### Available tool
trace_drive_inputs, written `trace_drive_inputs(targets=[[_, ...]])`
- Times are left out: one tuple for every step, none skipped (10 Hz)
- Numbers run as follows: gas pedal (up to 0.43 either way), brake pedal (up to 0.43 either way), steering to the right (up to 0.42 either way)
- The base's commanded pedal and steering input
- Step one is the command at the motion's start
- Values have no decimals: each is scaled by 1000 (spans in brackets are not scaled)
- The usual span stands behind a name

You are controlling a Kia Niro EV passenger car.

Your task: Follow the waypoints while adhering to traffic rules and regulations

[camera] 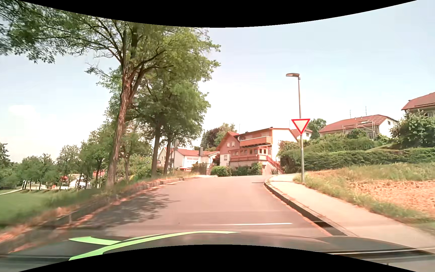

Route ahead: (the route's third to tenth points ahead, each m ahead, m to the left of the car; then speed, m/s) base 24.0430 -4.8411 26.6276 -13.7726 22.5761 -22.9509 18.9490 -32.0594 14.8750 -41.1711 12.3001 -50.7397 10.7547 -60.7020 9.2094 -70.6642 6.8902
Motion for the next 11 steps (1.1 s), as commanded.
trace_drive_inputs(targets=[[0,0,-17],[0,0,-15],[0,0,-11],[0,0,-5],[0,0,4],[0,0,14],[0,0,23],[0,0,33],[28,0,43],[67,0,51],[79,0,63]])
